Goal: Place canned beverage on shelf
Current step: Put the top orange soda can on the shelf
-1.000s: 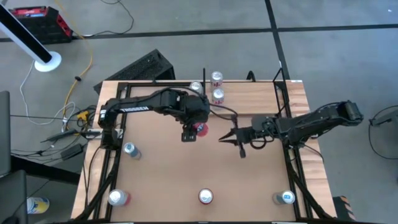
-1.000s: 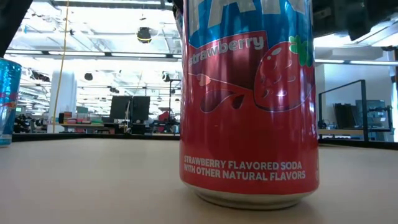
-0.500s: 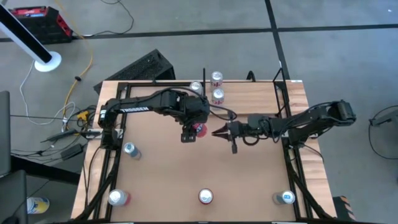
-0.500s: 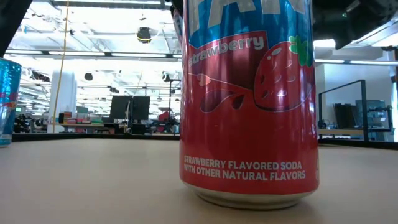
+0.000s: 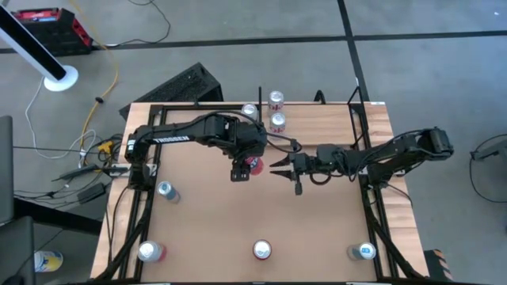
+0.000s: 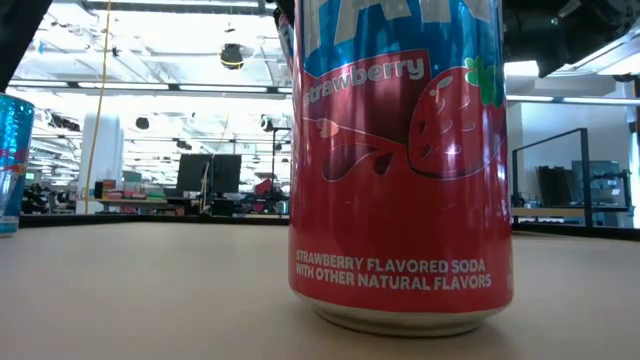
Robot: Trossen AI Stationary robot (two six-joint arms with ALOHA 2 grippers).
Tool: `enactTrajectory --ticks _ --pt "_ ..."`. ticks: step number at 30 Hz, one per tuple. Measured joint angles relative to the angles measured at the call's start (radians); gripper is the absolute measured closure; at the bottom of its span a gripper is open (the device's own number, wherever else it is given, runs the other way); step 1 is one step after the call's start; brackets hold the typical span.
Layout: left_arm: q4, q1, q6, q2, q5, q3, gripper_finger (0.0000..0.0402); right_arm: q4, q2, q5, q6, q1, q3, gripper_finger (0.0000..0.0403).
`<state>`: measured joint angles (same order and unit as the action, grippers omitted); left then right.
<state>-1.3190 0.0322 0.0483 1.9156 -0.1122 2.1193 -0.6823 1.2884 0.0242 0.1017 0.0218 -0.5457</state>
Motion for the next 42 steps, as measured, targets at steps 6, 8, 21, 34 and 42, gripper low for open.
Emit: enactTrajectory --ticks 6,8,21,34,42 --pt "0.006 0.000 0.000 0.000 0.001 0.000 0.0103 0.000 0.017 -0.004 -0.021 -0.004 -0.017 0.0180" --pt "0.014 0.000 0.001 0.000 0.001 0.000 0.0104 0.001 0.039 -0.004 -0.023 -0.001 -0.033 0.0151" --pt "-0.016 -0.014 0.011 0.000 -0.013 0.000 0.0111 0.003 0.157 -0.004 -0.015 0.005 -0.116 0.0091" --pt "-0.022 -0.014 0.016 0.000 0.021 -0.011 0.0111 0.024 0.143 -0.008 -0.049 -0.014 -0.117 0.0091" --pt "0.005 -0.013 0.019 -0.001 0.008 -0.068 0.0111 0.030 0.144 -0.002 -0.114 -0.051 -0.117 0.0092"
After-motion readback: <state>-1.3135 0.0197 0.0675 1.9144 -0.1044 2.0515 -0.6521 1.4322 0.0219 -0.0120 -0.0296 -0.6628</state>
